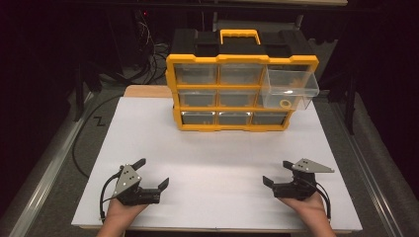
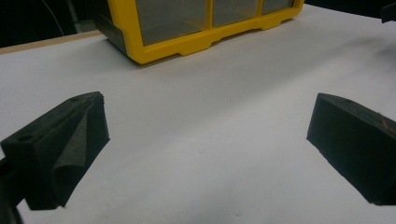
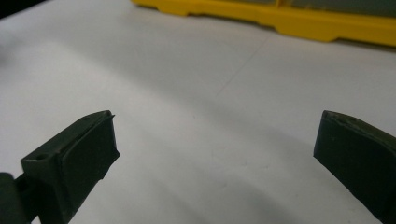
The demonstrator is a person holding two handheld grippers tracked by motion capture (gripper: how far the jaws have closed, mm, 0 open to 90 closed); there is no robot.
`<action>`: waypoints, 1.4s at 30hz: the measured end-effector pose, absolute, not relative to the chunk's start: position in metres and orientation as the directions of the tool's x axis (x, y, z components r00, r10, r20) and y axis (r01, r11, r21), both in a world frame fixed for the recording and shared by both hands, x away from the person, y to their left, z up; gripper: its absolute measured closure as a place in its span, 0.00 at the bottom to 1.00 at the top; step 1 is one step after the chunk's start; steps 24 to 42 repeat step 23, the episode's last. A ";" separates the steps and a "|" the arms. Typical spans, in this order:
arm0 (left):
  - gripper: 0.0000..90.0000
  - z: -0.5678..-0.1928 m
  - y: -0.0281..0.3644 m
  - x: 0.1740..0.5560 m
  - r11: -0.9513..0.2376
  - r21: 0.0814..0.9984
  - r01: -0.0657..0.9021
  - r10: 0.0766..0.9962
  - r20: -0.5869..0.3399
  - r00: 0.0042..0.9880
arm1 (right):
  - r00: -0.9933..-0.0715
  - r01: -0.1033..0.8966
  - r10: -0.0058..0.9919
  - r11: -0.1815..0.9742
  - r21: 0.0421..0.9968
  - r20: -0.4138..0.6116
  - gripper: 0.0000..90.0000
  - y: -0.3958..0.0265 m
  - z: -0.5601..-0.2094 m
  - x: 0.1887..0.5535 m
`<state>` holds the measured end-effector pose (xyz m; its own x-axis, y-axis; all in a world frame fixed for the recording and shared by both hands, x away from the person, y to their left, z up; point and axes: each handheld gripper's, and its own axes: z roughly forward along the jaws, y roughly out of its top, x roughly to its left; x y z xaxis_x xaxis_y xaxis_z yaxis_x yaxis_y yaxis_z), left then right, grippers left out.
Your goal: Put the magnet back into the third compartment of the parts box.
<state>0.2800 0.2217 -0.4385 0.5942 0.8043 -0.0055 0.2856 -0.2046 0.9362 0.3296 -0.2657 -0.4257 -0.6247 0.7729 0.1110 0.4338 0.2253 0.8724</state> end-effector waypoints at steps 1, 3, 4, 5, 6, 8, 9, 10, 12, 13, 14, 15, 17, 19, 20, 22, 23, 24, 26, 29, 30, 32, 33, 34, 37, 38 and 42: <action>0.00 -0.438 0.222 0.280 -0.199 0.937 0.287 0.806 -0.010 0.592 | -0.625 0.412 0.773 0.211 0.887 0.106 0.01 -0.267 -0.426 0.328; 0.00 -0.438 0.223 0.279 -0.190 0.938 0.290 0.808 -0.018 0.588 | -0.624 0.378 0.774 0.183 0.907 0.104 0.01 -0.270 -0.424 0.324; 0.00 -0.438 0.224 0.279 -0.181 0.939 0.291 0.810 -0.025 0.586 | -0.621 0.363 0.777 0.167 0.916 0.104 0.01 -0.271 -0.424 0.322; 0.00 -0.439 0.225 0.279 -0.172 0.940 0.295 0.812 -0.035 0.583 | -0.617 0.346 0.780 0.154 0.925 0.101 0.01 -0.273 -0.423 0.320; 0.00 -0.439 0.226 0.279 -0.165 0.940 0.299 0.813 -0.042 0.581 | -0.615 0.333 0.782 0.139 0.933 0.103 0.01 -0.275 -0.423 0.317; 0.00 -0.439 0.227 0.279 -0.152 0.940 0.304 0.815 -0.054 0.577 | -0.614 0.326 0.782 0.128 0.937 0.107 0.01 -0.279 -0.425 0.314; 0.00 -0.440 0.227 0.279 -0.150 0.940 0.306 0.816 -0.058 0.576 | -0.612 0.326 0.784 0.129 0.937 0.105 0.01 -0.281 -0.426 0.312; 0.00 -0.440 0.227 0.280 -0.146 0.940 0.310 0.817 -0.062 0.573 | -0.614 0.330 0.783 0.133 0.935 0.105 0.01 -0.282 -0.428 0.311; 0.00 -0.440 0.227 0.281 -0.137 0.939 0.316 0.818 -0.073 0.571 | -0.613 0.340 0.782 0.134 0.931 0.112 0.01 -0.283 -0.431 0.310; 0.00 -0.440 0.226 0.281 -0.135 0.939 0.317 0.818 -0.075 0.570 | -0.611 0.339 0.783 0.129 0.932 0.114 0.01 -0.283 -0.431 0.310; 0.00 -0.440 0.226 0.281 -0.137 0.938 0.317 0.818 -0.073 0.570 | -0.613 0.333 0.782 0.125 0.935 0.114 0.01 -0.283 -0.430 0.310; 0.00 -0.440 0.225 0.281 -0.138 0.938 0.317 0.819 -0.072 0.570 | -0.608 0.328 0.787 0.123 0.937 0.109 0.01 -0.283 -0.430 0.309; 0.00 -0.440 0.225 0.280 -0.142 0.938 0.316 0.818 -0.069 0.571 | -0.602 0.321 0.792 0.122 0.939 0.103 0.01 -0.282 -0.430 0.309; 0.00 -0.440 0.225 0.279 -0.147 0.938 0.314 0.817 -0.064 0.573 | -0.599 0.320 0.795 0.128 0.939 0.095 0.01 -0.281 -0.430 0.310; 0.00 -0.440 0.225 0.279 -0.151 0.937 0.314 0.817 -0.061 0.574 | -0.598 0.323 0.795 0.129 0.938 0.097 0.01 -0.280 -0.431 0.310; 0.00 -0.441 0.225 0.278 -0.164 0.935 0.315 0.814 -0.052 0.578 | -0.594 0.325 0.799 0.134 0.936 0.092 0.01 -0.278 -0.431 0.310; 0.00 -0.441 0.225 0.278 -0.165 0.935 0.315 0.814 -0.051 0.579 | -0.592 0.324 0.801 0.133 0.937 0.091 0.01 -0.277 -0.431 0.310; 0.00 -0.441 0.225 0.278 -0.165 0.935 0.315 0.814 -0.051 0.579 | -0.592 0.324 0.801 0.133 0.937 0.091 0.01 -0.277 -0.431 0.310; 0.00 -0.441 0.225 0.278 -0.165 0.935 0.315 0.814 -0.051 0.579 | -0.592 0.324 0.801 0.133 0.937 0.091 0.01 -0.277 -0.431 0.310; 0.00 -0.441 0.225 0.278 -0.165 0.935 0.315 0.814 -0.051 0.579 | -0.592 0.324 0.801 0.133 0.937 0.091 0.01 -0.277 -0.431 0.310; 0.00 -0.441 0.225 0.278 -0.165 0.935 0.315 0.814 -0.051 0.579 | -0.592 0.324 0.801 0.133 0.937 0.091 0.01 -0.277 -0.431 0.310; 0.00 -0.441 0.225 0.278 -0.165 0.935 0.315 0.814 -0.051 0.579 | -0.592 0.324 0.801 0.133 0.937 0.091 0.01 -0.277 -0.431 0.310; 0.00 -0.441 0.225 0.278 -0.165 0.935 0.315 0.814 -0.051 0.579 | -0.592 0.324 0.801 0.133 0.937 0.091 0.01 -0.277 -0.431 0.310; 0.00 -0.441 0.225 0.278 -0.165 0.935 0.315 0.814 -0.051 0.579 | -0.592 0.324 0.801 0.133 0.937 0.091 0.01 -0.277 -0.431 0.310; 0.00 -0.441 0.225 0.278 -0.165 0.935 0.315 0.814 -0.051 0.579 | -0.592 0.324 0.801 0.133 0.937 0.091 0.01 -0.277 -0.431 0.310; 0.00 -0.441 0.225 0.278 -0.165 0.935 0.315 0.814 -0.051 0.579 | -0.592 0.324 0.801 0.133 0.937 0.091 0.01 -0.277 -0.431 0.310; 0.00 -0.441 0.225 0.278 -0.165 0.935 0.315 0.814 -0.051 0.579 | -0.592 0.324 0.801 0.133 0.937 0.091 0.01 -0.277 -0.431 0.310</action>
